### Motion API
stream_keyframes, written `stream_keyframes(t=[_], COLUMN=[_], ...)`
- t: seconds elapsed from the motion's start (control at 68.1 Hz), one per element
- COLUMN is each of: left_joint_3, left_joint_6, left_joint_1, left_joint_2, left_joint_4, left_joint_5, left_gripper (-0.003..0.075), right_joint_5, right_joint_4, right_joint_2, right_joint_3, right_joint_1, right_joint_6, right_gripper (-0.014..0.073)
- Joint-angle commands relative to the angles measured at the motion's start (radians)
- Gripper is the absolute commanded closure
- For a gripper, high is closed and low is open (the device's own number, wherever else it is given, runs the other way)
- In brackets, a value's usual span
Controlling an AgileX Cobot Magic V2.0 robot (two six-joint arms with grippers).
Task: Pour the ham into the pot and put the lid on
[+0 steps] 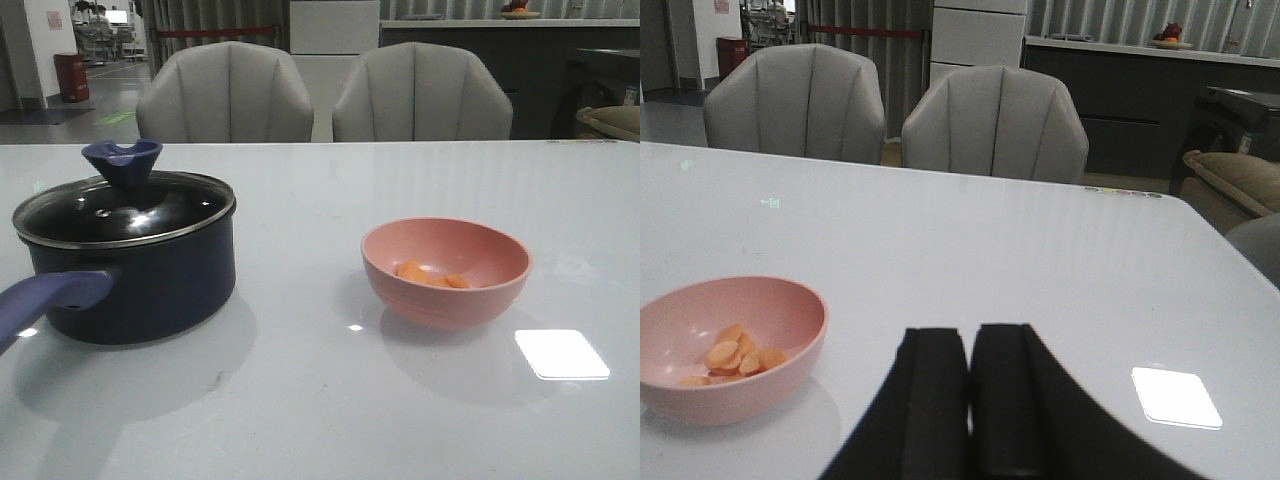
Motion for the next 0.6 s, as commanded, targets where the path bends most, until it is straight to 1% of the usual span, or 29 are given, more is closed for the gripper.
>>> stream_keyframes(t=[0.0, 0.059, 0.264, 0.411, 0.588], left_joint_3=[-0.056, -0.088, -0.261, -0.398, -0.567], left_joint_6=[-0.010, -0.010, -0.010, -0.010, -0.011], left_joint_1=[-0.013, -0.038, -0.166, -0.248, -0.322], left_joint_2=[0.040, 0.083, 0.309, 0.512, 0.741], left_joint_4=[-0.004, -0.007, -0.016, -0.064, -0.068], left_joint_5=[-0.055, -0.028, 0.099, 0.126, 0.169], left_gripper=[0.0036, 0.0034, 0.0082, 0.0087, 0.0087], right_joint_5=[-0.087, -0.087, -0.087, -0.087, -0.087], right_joint_4=[-0.004, -0.004, -0.004, -0.004, -0.004], right_joint_2=[-0.019, -0.019, -0.019, -0.019, -0.019], right_joint_3=[-0.005, -0.005, -0.005, -0.005, -0.005], right_joint_1=[-0.004, -0.004, -0.004, -0.004, -0.004], right_joint_6=[-0.003, -0.003, -0.003, -0.003, -0.003], right_gripper=[0.0428, 0.0428, 0.0428, 0.0428, 0.0428])
